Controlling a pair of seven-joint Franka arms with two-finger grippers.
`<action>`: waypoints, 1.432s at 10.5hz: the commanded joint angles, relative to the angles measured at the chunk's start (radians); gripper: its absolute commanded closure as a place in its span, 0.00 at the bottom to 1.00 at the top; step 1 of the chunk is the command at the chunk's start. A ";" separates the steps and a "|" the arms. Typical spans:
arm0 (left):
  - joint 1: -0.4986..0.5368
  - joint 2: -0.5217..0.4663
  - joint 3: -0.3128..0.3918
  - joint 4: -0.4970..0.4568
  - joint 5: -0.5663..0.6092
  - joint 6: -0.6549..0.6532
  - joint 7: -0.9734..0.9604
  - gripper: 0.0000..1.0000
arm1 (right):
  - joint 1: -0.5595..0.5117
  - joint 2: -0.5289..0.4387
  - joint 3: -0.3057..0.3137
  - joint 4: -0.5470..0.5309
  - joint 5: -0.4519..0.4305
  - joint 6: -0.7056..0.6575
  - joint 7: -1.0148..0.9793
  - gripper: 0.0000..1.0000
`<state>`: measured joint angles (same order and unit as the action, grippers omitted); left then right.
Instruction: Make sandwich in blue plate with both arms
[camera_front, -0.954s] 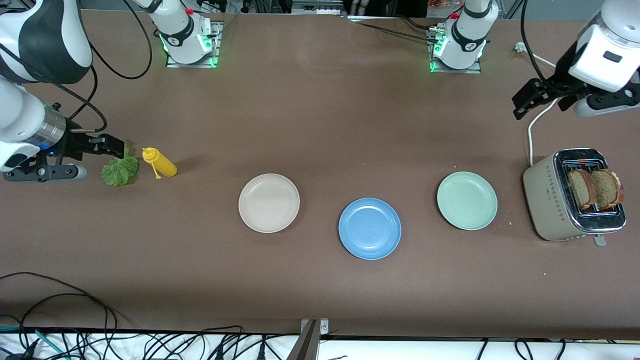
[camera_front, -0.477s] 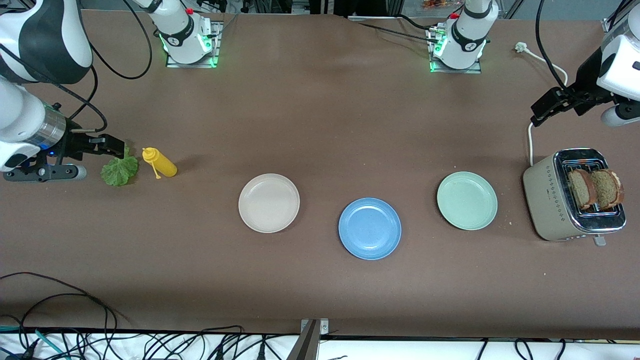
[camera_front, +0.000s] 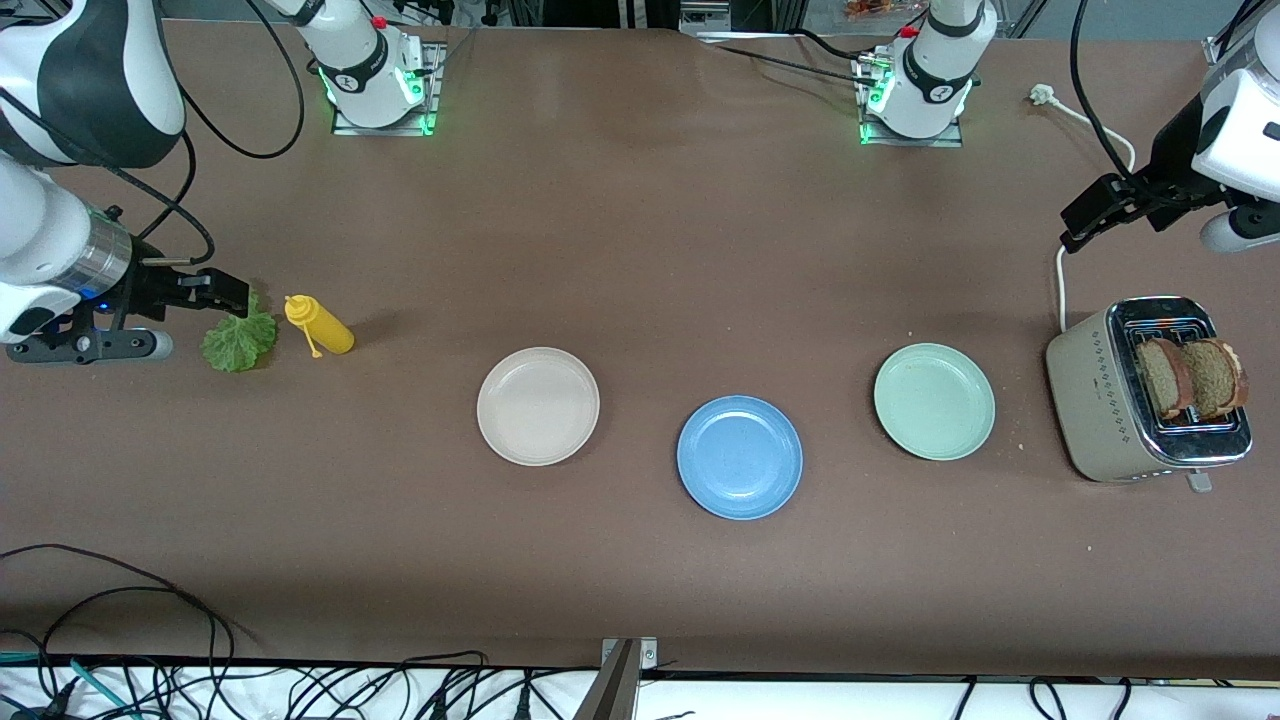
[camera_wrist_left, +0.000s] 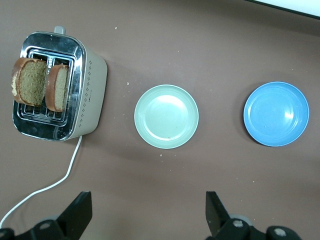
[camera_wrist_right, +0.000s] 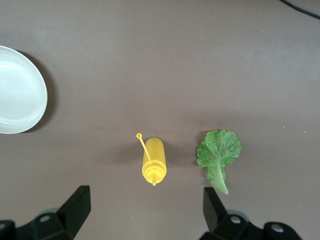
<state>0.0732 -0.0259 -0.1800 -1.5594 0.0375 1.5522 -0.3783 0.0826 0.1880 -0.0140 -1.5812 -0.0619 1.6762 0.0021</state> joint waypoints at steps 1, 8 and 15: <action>0.005 0.018 -0.003 0.036 -0.018 -0.018 0.013 0.00 | -0.004 0.007 0.006 0.024 -0.007 -0.010 0.009 0.00; 0.005 0.018 -0.003 0.036 -0.018 -0.018 0.013 0.00 | -0.007 0.014 0.006 0.056 -0.006 -0.009 0.006 0.00; 0.003 0.018 -0.006 0.036 -0.016 -0.018 0.012 0.00 | -0.011 0.019 0.005 0.056 -0.007 -0.015 -0.005 0.00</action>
<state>0.0732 -0.0244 -0.1807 -1.5594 0.0375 1.5522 -0.3783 0.0803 0.1949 -0.0152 -1.5536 -0.0619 1.6769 0.0018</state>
